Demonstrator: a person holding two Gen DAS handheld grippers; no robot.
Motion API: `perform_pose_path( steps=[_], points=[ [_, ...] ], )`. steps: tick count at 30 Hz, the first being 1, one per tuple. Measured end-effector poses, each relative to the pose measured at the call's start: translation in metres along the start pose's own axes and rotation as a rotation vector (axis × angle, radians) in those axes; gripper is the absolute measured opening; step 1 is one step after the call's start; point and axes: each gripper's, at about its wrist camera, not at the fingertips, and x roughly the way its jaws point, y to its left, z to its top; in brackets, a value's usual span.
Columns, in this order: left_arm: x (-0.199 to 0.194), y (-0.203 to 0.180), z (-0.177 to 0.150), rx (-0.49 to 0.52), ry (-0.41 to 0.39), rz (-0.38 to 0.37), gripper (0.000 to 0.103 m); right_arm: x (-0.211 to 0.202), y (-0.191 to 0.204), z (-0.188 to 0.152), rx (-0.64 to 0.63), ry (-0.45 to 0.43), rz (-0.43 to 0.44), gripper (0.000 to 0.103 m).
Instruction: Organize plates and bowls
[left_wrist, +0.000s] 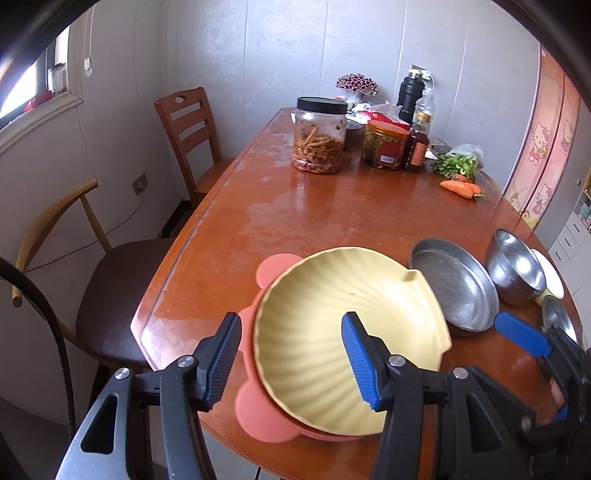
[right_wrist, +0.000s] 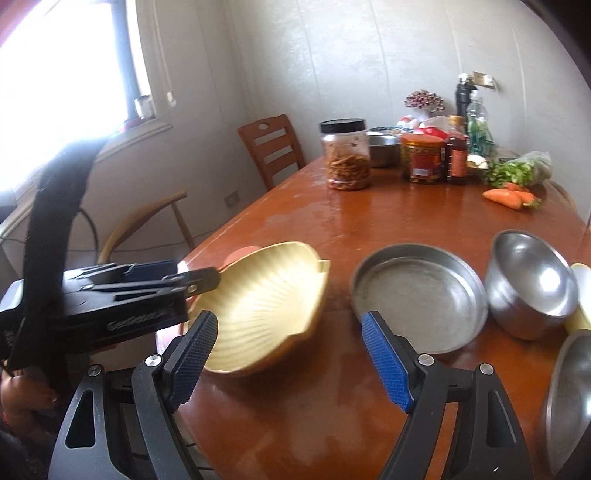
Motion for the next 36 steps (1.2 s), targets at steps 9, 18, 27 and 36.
perform_pose_path(
  steps=[9, 18, 27, 36],
  points=[
    [-0.003, -0.028, -0.005, 0.037, 0.004, -0.007, 0.058, 0.003, -0.041, -0.003, -0.025, 0.068, -0.037, 0.082],
    [-0.006, -0.040, -0.007, 0.051, 0.013, -0.003, 0.058, 0.035, -0.047, -0.001, -0.165, 0.174, -0.068, 0.082],
    [-0.012, -0.048, -0.014, 0.077, 0.010, 0.014, 0.058, 0.054, -0.039, -0.009, -0.204, 0.246, -0.038, 0.082],
    [-0.021, -0.054, -0.024, 0.090, 0.008, 0.019, 0.058, 0.032, -0.025, -0.028, -0.247, 0.287, 0.050, 0.082]
  ],
)
